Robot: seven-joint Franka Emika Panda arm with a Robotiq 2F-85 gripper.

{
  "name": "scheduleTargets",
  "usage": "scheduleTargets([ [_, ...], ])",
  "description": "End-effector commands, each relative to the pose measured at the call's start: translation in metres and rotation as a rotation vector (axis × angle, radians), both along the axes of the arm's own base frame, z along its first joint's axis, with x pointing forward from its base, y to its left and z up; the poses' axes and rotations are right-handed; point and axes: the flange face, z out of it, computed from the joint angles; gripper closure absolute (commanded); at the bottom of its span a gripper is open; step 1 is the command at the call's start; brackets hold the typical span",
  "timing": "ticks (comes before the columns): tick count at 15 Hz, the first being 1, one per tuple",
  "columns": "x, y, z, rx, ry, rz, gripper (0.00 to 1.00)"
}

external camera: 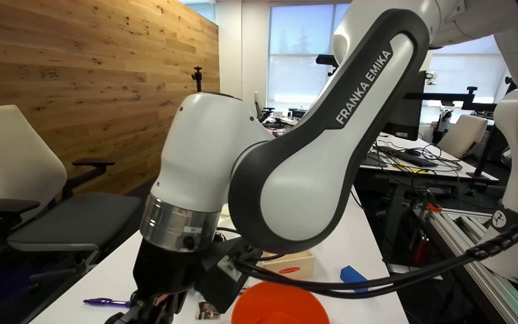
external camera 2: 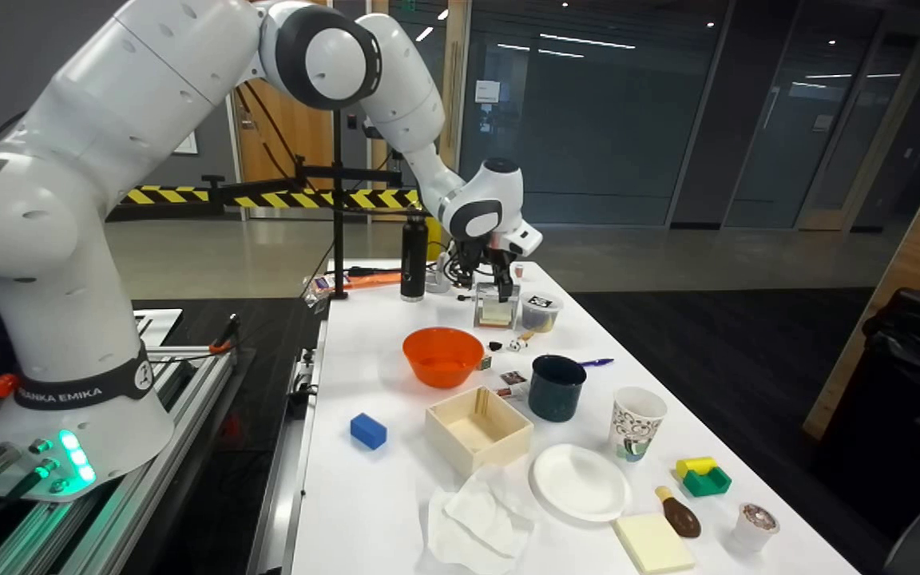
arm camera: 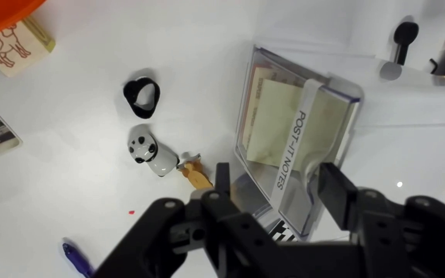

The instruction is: Open the white container on the left.

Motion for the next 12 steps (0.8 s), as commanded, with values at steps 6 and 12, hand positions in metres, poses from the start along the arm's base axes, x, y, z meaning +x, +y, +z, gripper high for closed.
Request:
scheduleTargets([
  [6, 0.003, 0.007, -0.0046, 0.031, -0.015, 0.004, 0.42],
  [12, 0.0002, 0.007, -0.0031, 0.011, -0.002, 0.026, 0.54],
])
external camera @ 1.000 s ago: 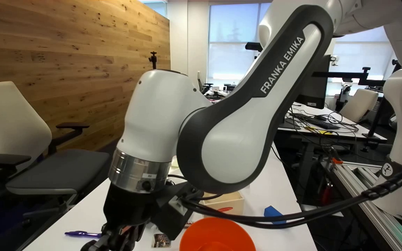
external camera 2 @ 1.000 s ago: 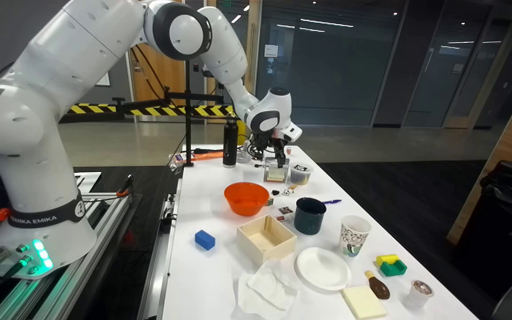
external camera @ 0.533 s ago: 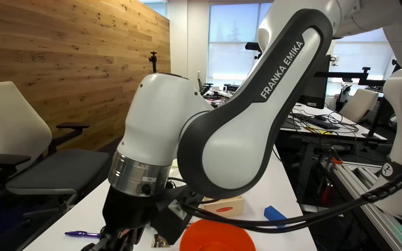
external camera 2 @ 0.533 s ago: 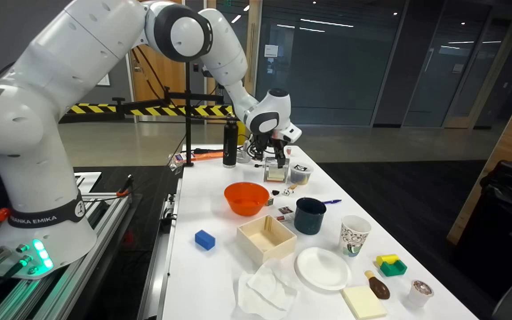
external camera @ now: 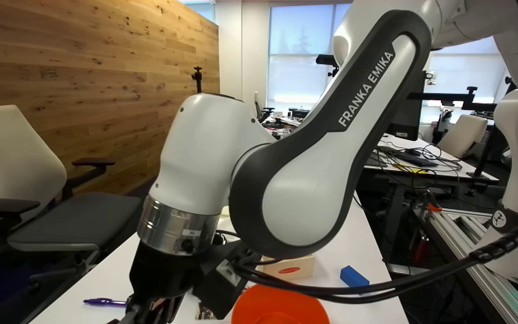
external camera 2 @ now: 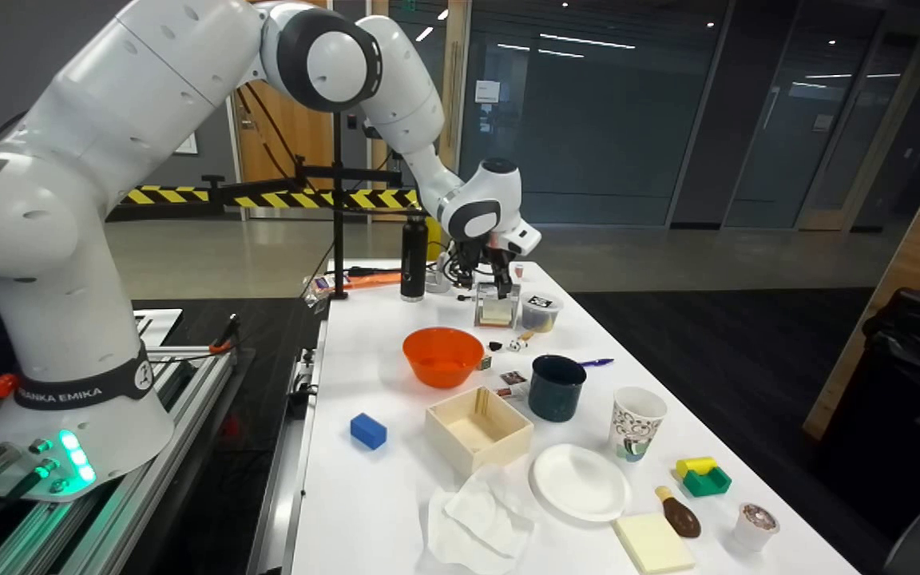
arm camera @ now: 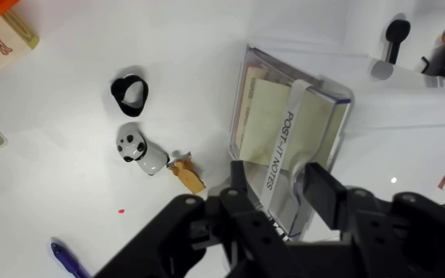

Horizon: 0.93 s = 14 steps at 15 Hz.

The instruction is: Open the white container on the left.

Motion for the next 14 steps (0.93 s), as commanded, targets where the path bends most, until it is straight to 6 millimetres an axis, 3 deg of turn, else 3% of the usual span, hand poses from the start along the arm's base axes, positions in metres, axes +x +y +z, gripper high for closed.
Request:
scheduleTargets([
  [1, 0.001, 0.001, -0.003, -0.005, 0.012, 0.024, 0.54],
  [2, 0.001, 0.0, -0.003, -0.007, 0.014, 0.028, 0.5],
  [9, 0.0, -0.002, -0.007, -0.011, 0.002, 0.049, 0.56],
  [11, 0.001, -0.001, -0.01, -0.009, -0.012, 0.054, 0.48],
  [14, 0.001, 0.0, -0.018, -0.006, -0.007, 0.061, 0.5],
])
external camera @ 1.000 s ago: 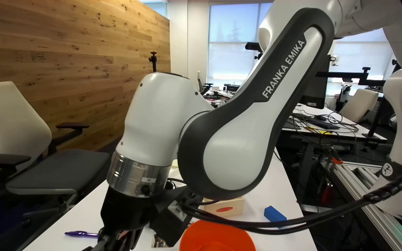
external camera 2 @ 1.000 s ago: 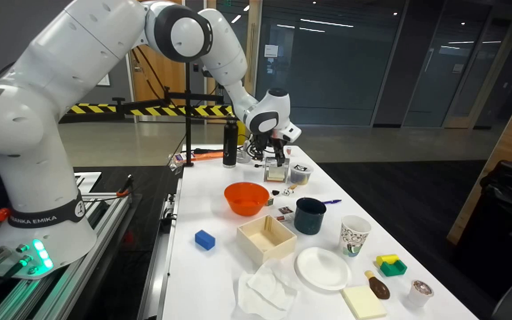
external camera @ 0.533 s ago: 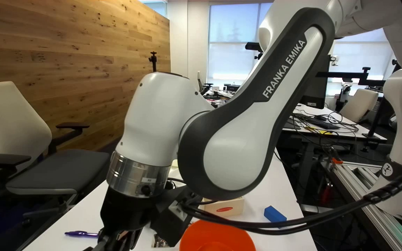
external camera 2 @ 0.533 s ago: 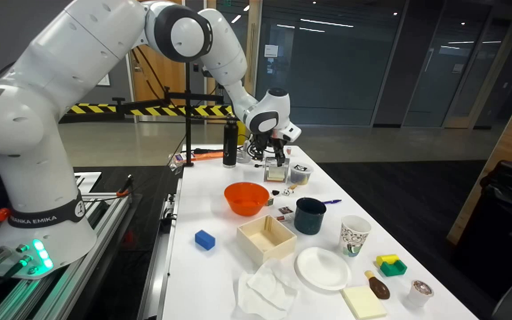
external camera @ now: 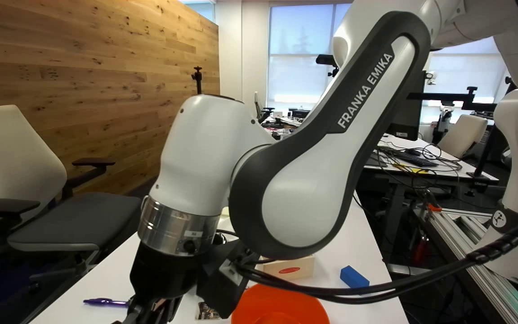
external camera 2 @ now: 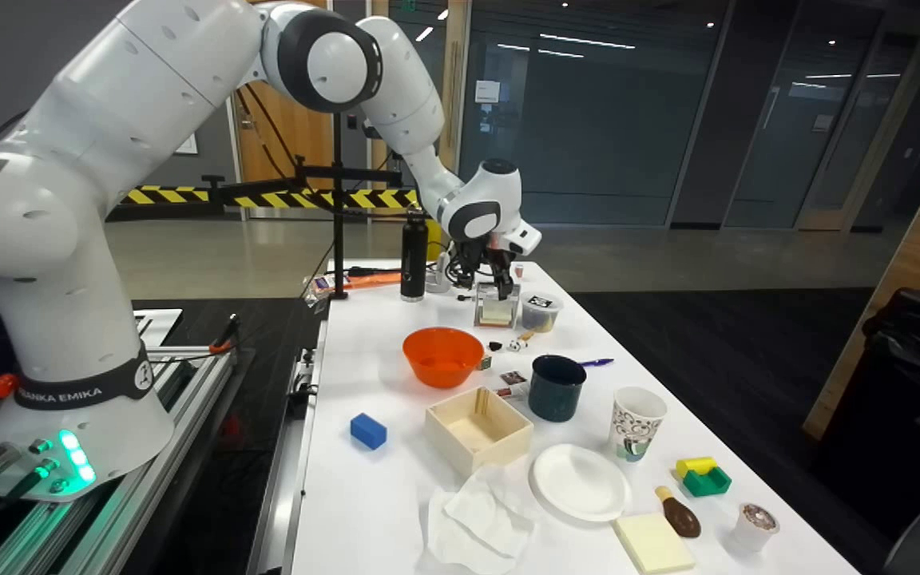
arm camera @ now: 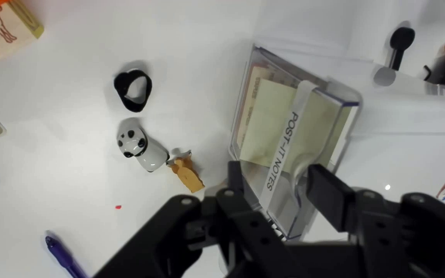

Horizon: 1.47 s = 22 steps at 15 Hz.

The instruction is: Open the white container on the left.

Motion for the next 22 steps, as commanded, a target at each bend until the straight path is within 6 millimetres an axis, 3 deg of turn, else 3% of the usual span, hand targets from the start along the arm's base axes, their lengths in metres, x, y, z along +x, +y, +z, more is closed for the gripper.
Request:
scheduleTargets([
  [1, 0.001, 0.0, -0.018, 0.003, 0.009, 0.02, 0.5],
  [4, -0.001, -0.001, -0.026, -0.002, 0.02, 0.022, 0.57],
  [9, -0.003, -0.004, -0.039, -0.014, 0.036, 0.024, 0.53],
  [14, -0.002, -0.007, -0.037, -0.012, 0.028, 0.019, 0.47],
  [17, -0.002, -0.01, -0.037, 0.003, 0.023, 0.003, 0.53],
  [22, -0.003, -0.022, -0.042, 0.005, 0.018, -0.016, 0.53],
])
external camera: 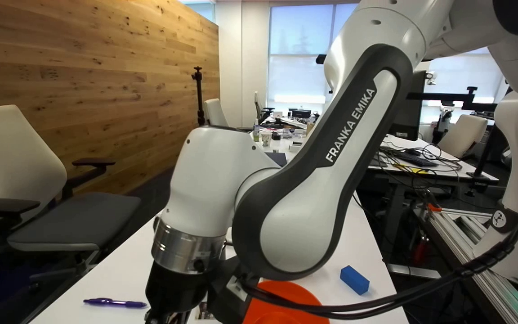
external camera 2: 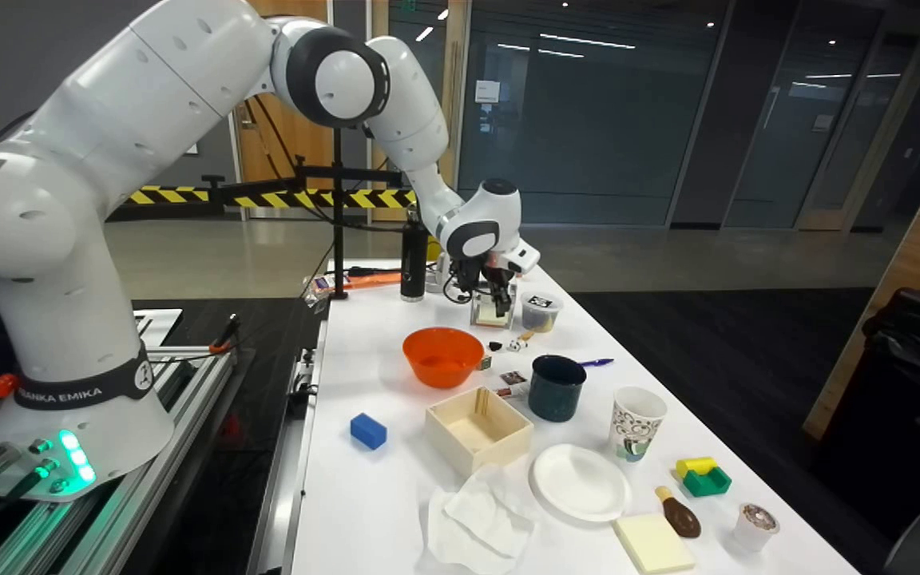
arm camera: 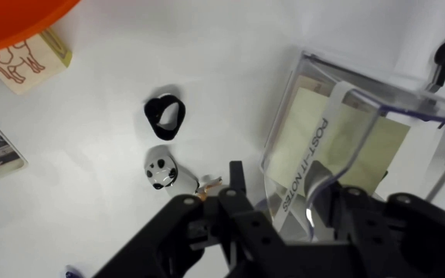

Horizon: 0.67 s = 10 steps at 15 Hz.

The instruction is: Open the white container on the left.

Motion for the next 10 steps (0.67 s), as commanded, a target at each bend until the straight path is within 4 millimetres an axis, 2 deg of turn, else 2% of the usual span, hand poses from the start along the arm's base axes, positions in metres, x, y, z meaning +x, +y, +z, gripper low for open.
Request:
scheduleTargets([
  [1, -0.002, -0.009, -0.005, 0.021, -0.007, -0.012, 0.54],
  [8, -0.002, -0.018, -0.004, 0.003, -0.003, -0.021, 0.52],
  [10, -0.004, -0.023, -0.006, -0.018, 0.008, -0.027, 0.41],
])
